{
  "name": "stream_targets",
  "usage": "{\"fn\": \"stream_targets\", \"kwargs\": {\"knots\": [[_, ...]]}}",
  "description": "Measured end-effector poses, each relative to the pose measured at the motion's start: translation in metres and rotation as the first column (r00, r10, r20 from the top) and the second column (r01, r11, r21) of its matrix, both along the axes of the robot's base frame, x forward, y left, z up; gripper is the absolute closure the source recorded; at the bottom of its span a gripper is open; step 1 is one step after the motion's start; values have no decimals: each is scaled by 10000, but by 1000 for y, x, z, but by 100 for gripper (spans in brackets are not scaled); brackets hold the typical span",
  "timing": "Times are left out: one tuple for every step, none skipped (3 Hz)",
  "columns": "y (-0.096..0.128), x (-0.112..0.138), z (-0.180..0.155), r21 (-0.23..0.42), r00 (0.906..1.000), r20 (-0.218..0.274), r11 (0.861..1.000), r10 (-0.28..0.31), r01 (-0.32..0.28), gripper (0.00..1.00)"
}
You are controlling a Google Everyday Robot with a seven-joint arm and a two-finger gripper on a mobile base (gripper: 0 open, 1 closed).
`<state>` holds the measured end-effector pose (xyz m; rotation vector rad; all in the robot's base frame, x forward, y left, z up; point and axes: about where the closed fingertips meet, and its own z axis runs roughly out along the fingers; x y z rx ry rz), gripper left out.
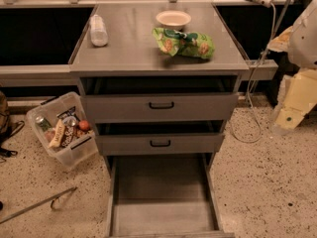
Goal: Place green rice chip bag into bottom drawer
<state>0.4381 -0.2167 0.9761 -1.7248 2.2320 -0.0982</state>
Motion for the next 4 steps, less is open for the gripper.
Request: {"fn": "stream_targets", "kwargs": {"knots": [[0,0,0,1,10000,1,10000,2,-2,0],[11,15,-8,132,9987,163,9988,479,-482,0],[18,53,-23,539,9916,728,9924,1069,-1110,0],[28,114,-40,770,9773,1553,9845,1440,-1573,0]]}}
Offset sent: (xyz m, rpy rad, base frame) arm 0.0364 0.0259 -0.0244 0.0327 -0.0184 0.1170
